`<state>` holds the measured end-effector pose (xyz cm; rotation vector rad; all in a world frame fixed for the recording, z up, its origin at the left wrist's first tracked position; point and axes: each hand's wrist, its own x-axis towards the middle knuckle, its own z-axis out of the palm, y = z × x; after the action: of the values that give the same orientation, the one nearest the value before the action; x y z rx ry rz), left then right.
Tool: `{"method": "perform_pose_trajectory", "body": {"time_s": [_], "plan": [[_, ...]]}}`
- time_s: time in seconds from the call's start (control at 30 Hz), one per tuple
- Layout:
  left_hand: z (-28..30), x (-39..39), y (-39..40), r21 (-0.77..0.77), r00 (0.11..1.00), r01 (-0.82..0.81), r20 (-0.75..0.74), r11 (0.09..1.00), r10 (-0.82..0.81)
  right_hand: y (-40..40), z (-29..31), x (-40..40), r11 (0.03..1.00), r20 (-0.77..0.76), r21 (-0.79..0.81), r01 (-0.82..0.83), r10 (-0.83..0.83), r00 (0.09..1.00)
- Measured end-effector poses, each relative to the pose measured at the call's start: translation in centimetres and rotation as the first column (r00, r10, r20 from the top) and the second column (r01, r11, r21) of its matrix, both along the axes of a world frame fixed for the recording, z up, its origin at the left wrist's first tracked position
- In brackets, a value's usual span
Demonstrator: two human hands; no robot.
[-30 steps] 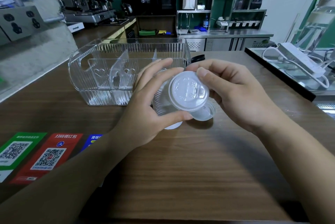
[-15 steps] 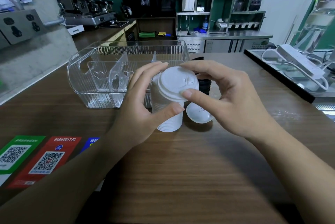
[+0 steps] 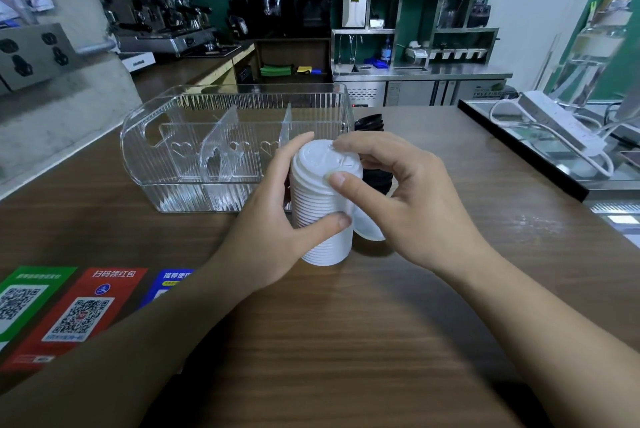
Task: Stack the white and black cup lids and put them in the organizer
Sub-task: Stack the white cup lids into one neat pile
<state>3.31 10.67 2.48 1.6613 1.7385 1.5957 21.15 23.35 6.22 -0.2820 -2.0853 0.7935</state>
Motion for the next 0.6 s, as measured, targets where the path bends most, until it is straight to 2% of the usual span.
{"method": "perform_pose_trajectory", "body": {"time_s": [0.4, 0.6], "plan": [[0.59, 0.54, -0.48, -0.009, 0.999, 0.002, 0.044, 1.000, -0.002, 0.04, 0.65, 0.32, 0.996, 0.112, -0.084, 0.004, 0.005, 0.994], [0.36, 0.54, -0.36, -0.025, 0.999, 0.005, 0.047, 1.000, -0.004, -0.10, 0.44, 0.29, 0.999, 0.101, -0.032, -0.008, 0.012, 0.995]]}}
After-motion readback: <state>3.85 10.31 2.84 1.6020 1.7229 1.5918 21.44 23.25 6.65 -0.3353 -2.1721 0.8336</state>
